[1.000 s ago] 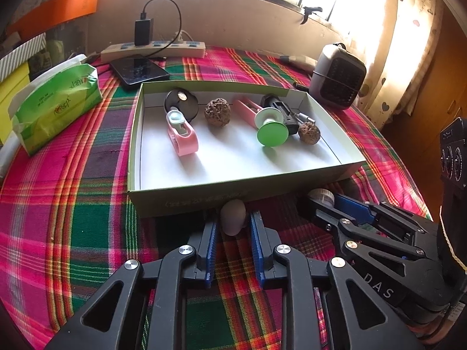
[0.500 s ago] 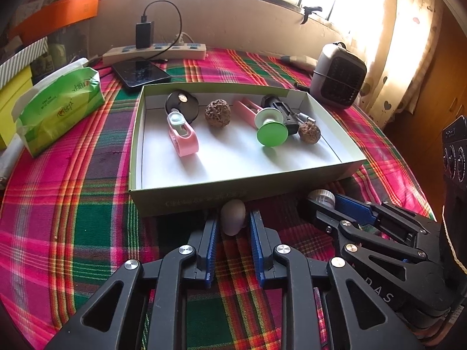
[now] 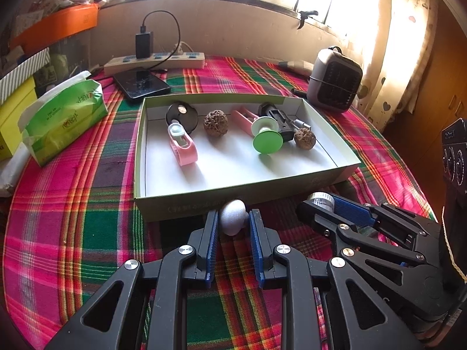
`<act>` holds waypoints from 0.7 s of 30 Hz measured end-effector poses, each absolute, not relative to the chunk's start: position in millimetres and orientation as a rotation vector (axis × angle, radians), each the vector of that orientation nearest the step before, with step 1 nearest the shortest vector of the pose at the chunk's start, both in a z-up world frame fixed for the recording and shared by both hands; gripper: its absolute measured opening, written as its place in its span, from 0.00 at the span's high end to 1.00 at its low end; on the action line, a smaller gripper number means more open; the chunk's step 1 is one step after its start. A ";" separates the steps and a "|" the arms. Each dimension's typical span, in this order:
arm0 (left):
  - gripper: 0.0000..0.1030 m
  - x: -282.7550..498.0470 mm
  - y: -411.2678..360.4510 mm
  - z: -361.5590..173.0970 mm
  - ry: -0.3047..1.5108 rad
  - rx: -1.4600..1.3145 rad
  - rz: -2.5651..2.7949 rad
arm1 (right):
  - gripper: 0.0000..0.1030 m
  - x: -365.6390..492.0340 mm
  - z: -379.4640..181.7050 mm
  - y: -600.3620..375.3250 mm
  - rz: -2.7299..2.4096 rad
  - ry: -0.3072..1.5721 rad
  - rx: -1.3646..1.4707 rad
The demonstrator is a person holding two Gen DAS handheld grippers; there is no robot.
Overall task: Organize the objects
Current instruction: 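Lift and carry the knob and jar over the box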
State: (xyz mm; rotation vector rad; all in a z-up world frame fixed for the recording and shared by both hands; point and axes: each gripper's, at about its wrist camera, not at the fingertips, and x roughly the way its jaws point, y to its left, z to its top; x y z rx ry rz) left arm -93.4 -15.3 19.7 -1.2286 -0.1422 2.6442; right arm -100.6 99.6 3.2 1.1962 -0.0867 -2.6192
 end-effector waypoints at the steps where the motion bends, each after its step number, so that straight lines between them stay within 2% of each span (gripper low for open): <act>1: 0.81 -92.9 -15.2 20.8 -0.141 -1.225 2.645 | 0.69 -100.4 4.0 99.9 -2.620 -0.087 1.194; 21: 0.81 -91.9 -7.2 38.7 -0.107 -1.174 2.663 | 0.69 -95.6 21.2 105.4 -2.646 -0.098 1.124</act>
